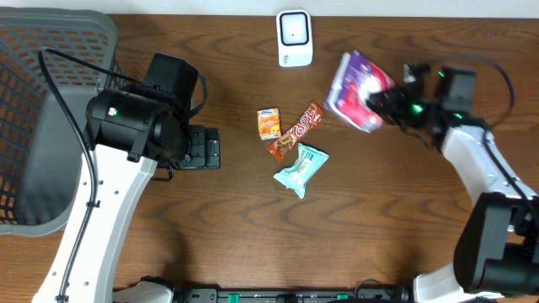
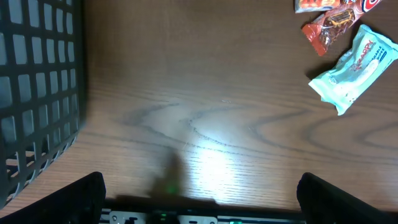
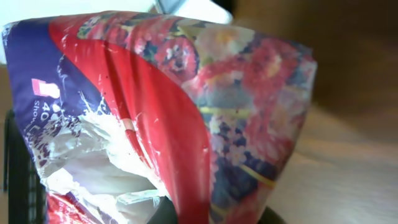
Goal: Scan the item barcode
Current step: 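Carry the purple pack up to the scanner with the right gripper, then move the purple pack to the right edge and release it, then reach the right gripper to the mint-green wipes pack and grasp it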
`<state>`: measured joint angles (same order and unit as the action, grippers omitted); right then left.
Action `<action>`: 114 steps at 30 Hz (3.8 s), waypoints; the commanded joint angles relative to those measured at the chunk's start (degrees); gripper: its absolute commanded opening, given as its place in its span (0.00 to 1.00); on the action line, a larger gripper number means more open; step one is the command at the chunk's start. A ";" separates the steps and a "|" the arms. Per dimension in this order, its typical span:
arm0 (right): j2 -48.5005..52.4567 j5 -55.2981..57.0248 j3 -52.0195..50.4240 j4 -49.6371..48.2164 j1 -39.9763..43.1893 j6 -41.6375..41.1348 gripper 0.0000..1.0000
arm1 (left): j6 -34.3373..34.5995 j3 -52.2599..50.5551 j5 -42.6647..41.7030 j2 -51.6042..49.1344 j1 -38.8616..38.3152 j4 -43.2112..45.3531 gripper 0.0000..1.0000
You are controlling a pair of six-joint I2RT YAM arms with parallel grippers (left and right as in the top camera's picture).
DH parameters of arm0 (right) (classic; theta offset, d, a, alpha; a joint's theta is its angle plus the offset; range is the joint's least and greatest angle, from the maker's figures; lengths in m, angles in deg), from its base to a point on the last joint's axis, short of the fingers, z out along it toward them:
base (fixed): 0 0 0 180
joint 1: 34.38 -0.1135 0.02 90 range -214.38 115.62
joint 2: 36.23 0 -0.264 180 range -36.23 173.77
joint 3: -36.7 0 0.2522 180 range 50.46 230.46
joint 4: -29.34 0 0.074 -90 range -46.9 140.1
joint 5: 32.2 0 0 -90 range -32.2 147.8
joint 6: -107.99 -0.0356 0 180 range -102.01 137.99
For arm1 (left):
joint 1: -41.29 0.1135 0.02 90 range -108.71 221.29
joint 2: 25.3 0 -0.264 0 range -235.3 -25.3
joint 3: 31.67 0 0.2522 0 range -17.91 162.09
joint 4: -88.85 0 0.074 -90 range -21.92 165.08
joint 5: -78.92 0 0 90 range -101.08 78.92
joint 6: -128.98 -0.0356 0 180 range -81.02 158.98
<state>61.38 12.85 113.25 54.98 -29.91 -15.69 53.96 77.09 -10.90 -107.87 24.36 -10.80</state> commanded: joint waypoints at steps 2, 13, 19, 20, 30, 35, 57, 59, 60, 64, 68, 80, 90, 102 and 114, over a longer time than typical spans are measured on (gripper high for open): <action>0.24 22.97 9.40 -0.33 -10.43 -13.92 0.01 | 0.09 -0.20 0.31 -0.15 0.26 -0.17 0.98; 18.25 37.00 38.77 3.23 -17.57 -15.65 0.01 | 0.09 -0.20 0.31 -0.15 0.26 -0.17 0.98; 35.54 30.18 56.94 6.88 -17.66 -17.35 0.01 | 0.09 -0.20 0.31 -0.15 0.26 -0.17 0.98; 37.11 29.68 58.40 7.39 -17.75 -17.57 0.01 | 0.09 -0.20 0.31 -0.15 0.26 -0.17 0.98; 37.16 28.68 60.46 10.54 -17.35 -15.21 0.01 | 0.09 -0.20 0.31 -0.15 0.26 -0.17 0.98; 33.53 29.29 63.71 17.31 -13.40 -8.94 0.01 | 0.09 -0.20 0.33 -0.15 0.26 -0.17 0.98; 30.80 34.25 58.99 36.24 27.10 -5.29 0.01 | 0.09 -0.20 0.33 -0.15 0.26 -0.17 0.98; 32.09 34.34 58.18 33.99 28.33 -5.22 0.02 | 0.09 -0.20 0.31 -0.15 0.26 -0.17 0.98; 32.81 34.51 58.18 33.44 28.83 -5.20 0.02 | 0.09 -0.20 0.31 -0.15 0.26 -0.17 0.98; 34.10 36.28 58.18 33.16 31.65 -4.90 0.01 | 0.09 -0.20 0.31 -0.15 0.26 -0.17 0.98; 34.07 32.33 58.21 34.10 34.25 -3.78 0.41 | 0.09 -0.20 0.31 -0.15 0.26 -0.17 0.98; 26.88 20.83 58.29 44.63 34.93 -2.60 0.55 | 0.09 -0.20 0.31 -0.15 0.26 -0.17 0.98; 16.31 6.16 58.29 51.47 27.56 12.98 0.99 | 0.09 -0.20 0.31 -0.15 0.26 -0.17 0.98; 17.07 13.42 47.71 72.54 -1.38 29.42 0.76 | 0.09 -0.20 0.31 -0.15 0.26 -0.17 0.98; 17.07 28.55 31.85 64.17 -22.91 14.01 0.82 | 0.09 -0.20 0.31 -0.15 0.26 -0.17 0.98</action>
<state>78.40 35.93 148.46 120.98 -49.80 4.71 53.96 77.09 -10.92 -107.87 24.36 -10.80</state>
